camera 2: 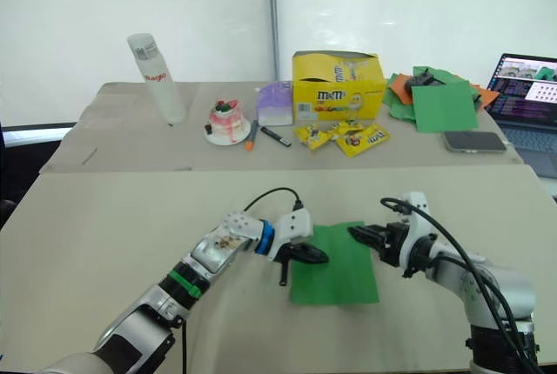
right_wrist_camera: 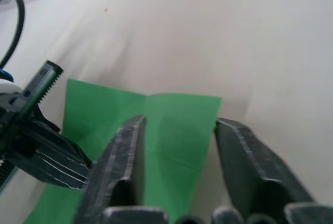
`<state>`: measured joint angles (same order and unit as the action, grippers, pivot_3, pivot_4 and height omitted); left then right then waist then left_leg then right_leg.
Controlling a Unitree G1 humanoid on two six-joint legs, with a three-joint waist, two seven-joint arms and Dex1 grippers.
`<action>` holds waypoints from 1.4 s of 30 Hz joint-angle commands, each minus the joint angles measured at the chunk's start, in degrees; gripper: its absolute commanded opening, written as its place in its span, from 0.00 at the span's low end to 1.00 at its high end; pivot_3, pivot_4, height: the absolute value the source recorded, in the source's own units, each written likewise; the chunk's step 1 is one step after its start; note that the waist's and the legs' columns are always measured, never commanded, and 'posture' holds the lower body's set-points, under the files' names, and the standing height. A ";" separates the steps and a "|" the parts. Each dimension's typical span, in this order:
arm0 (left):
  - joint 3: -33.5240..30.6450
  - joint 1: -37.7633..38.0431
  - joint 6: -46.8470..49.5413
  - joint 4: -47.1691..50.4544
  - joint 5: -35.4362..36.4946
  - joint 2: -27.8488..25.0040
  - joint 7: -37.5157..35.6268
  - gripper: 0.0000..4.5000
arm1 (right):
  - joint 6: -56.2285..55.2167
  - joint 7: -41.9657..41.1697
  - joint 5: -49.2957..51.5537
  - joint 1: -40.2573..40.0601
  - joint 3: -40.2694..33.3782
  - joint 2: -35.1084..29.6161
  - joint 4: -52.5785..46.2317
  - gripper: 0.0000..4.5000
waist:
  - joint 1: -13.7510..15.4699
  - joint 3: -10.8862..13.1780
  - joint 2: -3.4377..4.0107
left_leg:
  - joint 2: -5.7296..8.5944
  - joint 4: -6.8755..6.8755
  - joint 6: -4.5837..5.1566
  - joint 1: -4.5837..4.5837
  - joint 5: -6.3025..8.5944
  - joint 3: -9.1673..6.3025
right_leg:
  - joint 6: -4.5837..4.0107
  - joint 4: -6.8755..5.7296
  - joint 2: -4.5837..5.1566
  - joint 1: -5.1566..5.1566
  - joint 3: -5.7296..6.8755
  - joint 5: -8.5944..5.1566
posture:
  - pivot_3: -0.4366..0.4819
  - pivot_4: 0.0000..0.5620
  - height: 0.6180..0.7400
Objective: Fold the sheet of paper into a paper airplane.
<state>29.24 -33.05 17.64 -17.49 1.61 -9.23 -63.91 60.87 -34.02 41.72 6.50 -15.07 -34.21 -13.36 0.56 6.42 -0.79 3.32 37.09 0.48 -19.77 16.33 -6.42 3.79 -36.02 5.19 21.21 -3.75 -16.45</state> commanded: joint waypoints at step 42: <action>-7.44 -5.33 4.45 -3.59 4.36 -1.46 1.18 0.00 | -76.43 -9.43 -49.75 -6.42 23.28 -11.44 8.69 0.01 | 0.10 0.05 -0.07 | 0.12 0.06 -0.05 0.02 -0.03 0.03 | 0.03 0.01 0.02 0.05 0.02 -0.02 | 0.48 0.27 1.00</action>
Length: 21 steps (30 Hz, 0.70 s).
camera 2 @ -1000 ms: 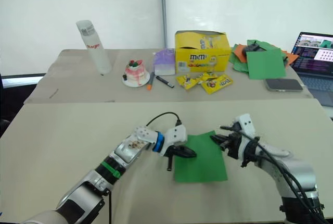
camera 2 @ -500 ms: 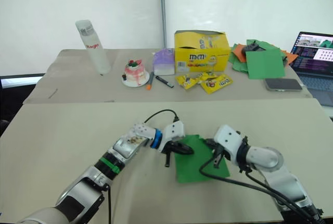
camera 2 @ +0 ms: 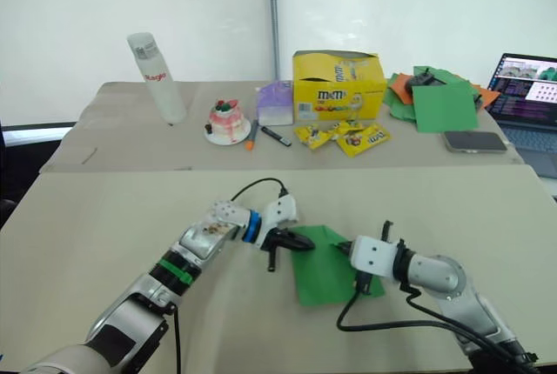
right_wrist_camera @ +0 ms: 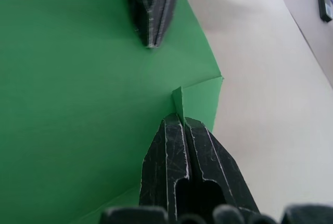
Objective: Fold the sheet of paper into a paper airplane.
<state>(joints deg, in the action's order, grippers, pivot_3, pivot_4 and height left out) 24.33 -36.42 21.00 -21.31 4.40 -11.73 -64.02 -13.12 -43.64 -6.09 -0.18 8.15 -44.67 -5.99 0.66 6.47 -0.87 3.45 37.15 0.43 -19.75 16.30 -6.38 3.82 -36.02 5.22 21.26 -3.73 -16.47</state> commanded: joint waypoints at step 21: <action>3.76 -8.26 -1.29 -8.67 -6.21 9.51 6.78 0.00 | -2.04 1.95 -3.36 -1.64 -0.58 -0.47 0.46 0.01 | 0.18 0.13 -0.22 | 0.09 0.06 -0.02 0.00 -0.01 0.00 | 0.00 0.01 0.03 -0.06 -0.01 0.00 | 0.48 0.27 1.00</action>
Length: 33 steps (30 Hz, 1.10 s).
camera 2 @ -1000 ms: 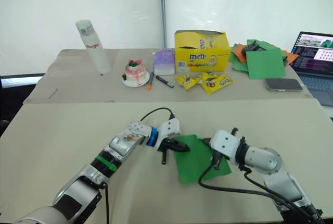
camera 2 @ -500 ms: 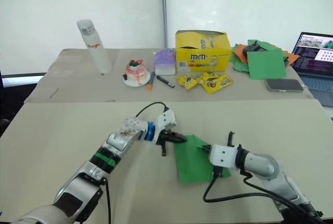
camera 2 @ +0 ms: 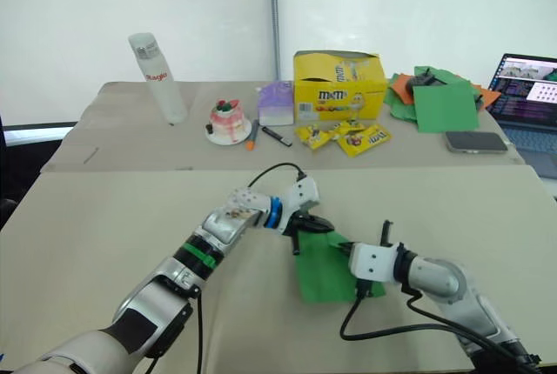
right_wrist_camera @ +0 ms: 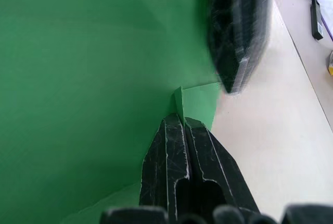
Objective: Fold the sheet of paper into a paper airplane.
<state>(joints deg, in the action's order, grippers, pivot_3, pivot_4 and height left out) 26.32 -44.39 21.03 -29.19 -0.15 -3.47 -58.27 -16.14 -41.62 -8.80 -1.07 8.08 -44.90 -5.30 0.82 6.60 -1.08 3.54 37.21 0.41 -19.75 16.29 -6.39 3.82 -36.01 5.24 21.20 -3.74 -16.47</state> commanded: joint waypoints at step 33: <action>-9.97 -7.36 6.16 2.60 5.94 -3.67 -1.86 0.00 | 16.76 -5.71 14.44 -3.88 -7.98 -1.18 -15.31 1.00 | -0.13 0.03 0.04 | -0.02 0.13 0.02 -0.21 0.01 -0.01 | 0.03 -0.06 0.01 0.15 -0.02 -0.01 | 0.48 0.27 1.00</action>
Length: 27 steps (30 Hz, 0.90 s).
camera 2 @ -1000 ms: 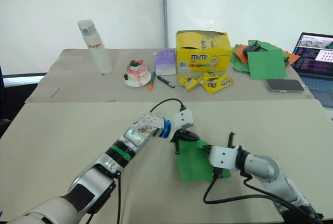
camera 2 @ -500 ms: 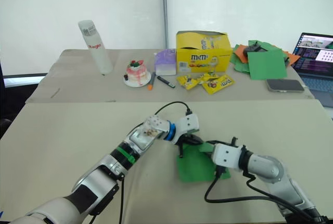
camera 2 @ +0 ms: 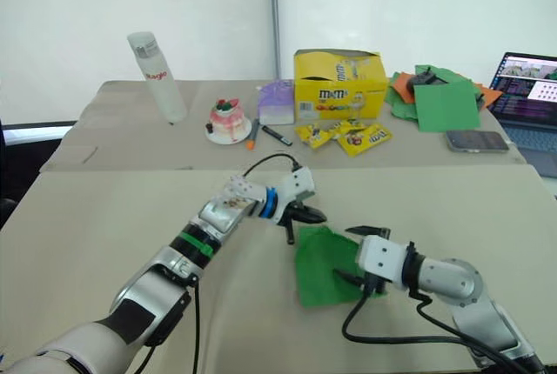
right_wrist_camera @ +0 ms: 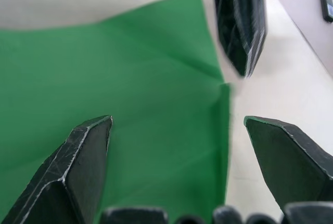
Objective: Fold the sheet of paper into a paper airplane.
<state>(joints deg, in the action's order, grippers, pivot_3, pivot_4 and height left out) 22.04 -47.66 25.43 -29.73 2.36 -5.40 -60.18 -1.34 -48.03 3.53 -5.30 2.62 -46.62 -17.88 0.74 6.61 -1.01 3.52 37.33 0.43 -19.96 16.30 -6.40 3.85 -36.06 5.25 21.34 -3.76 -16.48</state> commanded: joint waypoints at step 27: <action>7.07 -0.40 -0.16 2.97 -3.00 3.53 2.47 0.00 | 1.95 3.08 -1.15 -1.81 -2.81 2.69 -3.08 0.01 | 0.17 0.06 -0.02 | 0.05 0.03 0.00 0.00 0.00 0.02 | 0.02 -0.02 0.02 0.01 -0.04 0.01 | 0.48 0.27 1.00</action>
<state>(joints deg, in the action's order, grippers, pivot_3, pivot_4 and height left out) 28.91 -47.79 26.13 -27.87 -0.58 -2.39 -57.31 1.61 -44.94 2.67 -7.49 -0.36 -44.16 -19.92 0.91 6.67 -1.03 3.58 37.37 0.44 -19.96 16.31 -6.38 3.87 -36.08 5.29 21.35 -3.80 -16.47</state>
